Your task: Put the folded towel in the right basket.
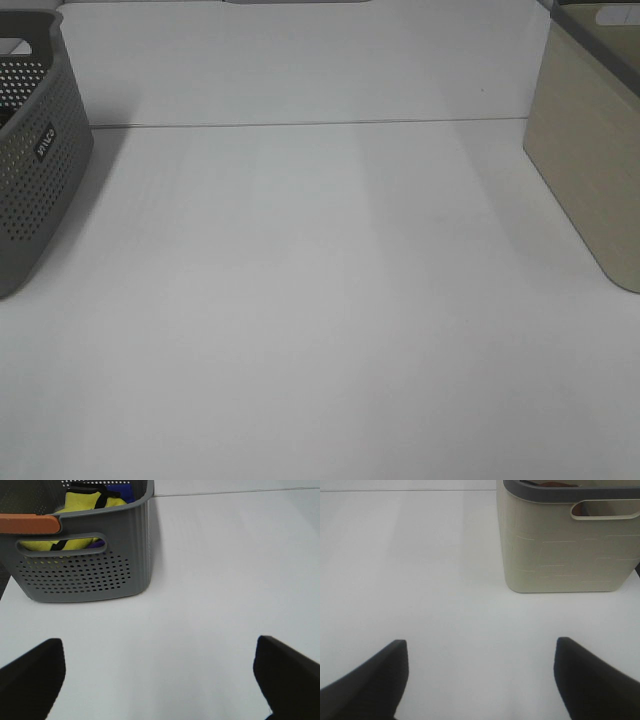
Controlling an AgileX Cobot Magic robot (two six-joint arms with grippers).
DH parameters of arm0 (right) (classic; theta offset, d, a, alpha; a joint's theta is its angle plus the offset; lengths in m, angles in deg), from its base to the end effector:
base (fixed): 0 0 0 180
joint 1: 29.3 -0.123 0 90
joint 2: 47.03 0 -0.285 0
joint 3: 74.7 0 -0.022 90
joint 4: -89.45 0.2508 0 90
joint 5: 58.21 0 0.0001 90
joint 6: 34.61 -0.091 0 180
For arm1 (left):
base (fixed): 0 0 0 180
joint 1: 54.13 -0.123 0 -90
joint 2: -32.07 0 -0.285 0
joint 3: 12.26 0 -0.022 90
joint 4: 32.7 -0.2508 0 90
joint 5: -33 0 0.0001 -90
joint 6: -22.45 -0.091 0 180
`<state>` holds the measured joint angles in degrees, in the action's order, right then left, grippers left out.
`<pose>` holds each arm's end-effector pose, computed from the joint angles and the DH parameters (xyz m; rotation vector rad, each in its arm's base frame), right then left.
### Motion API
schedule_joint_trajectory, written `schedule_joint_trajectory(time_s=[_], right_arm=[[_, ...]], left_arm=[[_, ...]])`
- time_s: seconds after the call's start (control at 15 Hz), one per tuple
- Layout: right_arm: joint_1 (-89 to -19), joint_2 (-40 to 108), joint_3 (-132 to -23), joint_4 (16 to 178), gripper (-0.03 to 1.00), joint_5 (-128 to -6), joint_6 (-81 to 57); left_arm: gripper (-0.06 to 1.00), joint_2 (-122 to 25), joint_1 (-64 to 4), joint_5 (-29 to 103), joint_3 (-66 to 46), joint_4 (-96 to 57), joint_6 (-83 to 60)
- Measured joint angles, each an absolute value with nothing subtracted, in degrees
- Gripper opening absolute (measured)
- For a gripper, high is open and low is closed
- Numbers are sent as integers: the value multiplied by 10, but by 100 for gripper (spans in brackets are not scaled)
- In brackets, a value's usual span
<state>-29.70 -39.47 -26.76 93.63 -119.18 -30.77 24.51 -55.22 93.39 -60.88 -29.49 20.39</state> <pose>-0.0070 0.0058 0.2802 -0.0793 2.0294 0.0493 -0.0050 -0.0045 0.2777 0.0197 2.0333 -0.0324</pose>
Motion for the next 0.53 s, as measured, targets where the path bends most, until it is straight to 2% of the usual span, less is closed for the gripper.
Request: schedule_joint_trajectory(time_s=[0.53], right_arm=[[-297,-396,-266,942,76,-1192,-308]], left_arm=[[97,245,-552,934,-609,-295,204]])
